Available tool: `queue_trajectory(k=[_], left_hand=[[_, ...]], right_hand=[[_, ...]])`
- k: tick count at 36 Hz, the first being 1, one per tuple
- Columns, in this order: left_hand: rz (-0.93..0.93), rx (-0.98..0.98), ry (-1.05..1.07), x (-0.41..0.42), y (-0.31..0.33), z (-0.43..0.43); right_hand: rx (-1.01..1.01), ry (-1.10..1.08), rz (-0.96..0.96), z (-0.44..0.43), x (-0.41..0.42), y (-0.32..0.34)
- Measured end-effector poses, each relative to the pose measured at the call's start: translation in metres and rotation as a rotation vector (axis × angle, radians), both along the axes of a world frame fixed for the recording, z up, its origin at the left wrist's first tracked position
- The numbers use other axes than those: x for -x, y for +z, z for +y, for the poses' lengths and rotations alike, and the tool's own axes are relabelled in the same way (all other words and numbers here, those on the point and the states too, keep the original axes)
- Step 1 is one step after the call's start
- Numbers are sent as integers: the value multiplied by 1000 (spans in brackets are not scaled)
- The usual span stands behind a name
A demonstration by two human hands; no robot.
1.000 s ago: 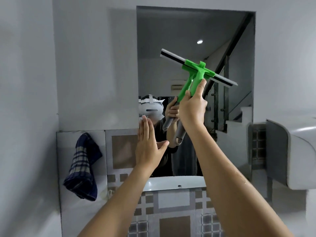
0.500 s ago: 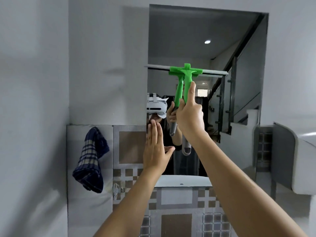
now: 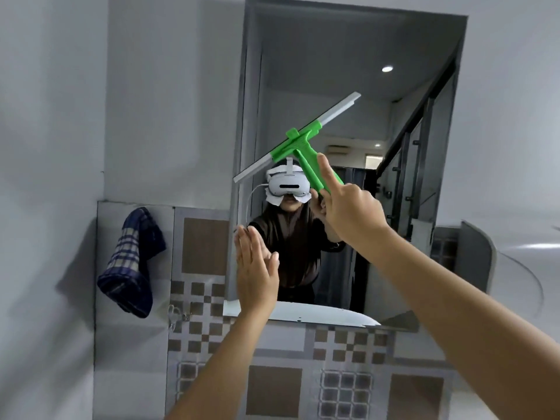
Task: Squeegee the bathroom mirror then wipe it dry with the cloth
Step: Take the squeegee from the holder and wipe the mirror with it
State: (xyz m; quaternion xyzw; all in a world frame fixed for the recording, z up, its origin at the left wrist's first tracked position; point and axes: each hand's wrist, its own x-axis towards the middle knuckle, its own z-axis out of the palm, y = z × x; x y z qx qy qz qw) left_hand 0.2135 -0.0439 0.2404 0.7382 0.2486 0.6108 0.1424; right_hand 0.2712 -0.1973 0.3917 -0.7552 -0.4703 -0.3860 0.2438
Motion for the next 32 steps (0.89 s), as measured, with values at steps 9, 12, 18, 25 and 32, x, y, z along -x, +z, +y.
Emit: queue_trajectory(k=[9, 12, 18, 25, 32], left_hand=[[14, -57, 21, 8, 0, 2], [23, -46, 32, 8, 1, 4], [28, -70, 71, 6, 3, 1], [47, -68, 95, 5, 3, 1], [45, -82, 88, 8, 3, -1]], right_hand=[[144, -116, -180, -42, -38, 15], [161, -110, -149, -57, -46, 8], [149, -131, -85, -80, -68, -11], [91, -119, -75, -82, -72, -24], [38, -83, -31, -84, -67, -37]])
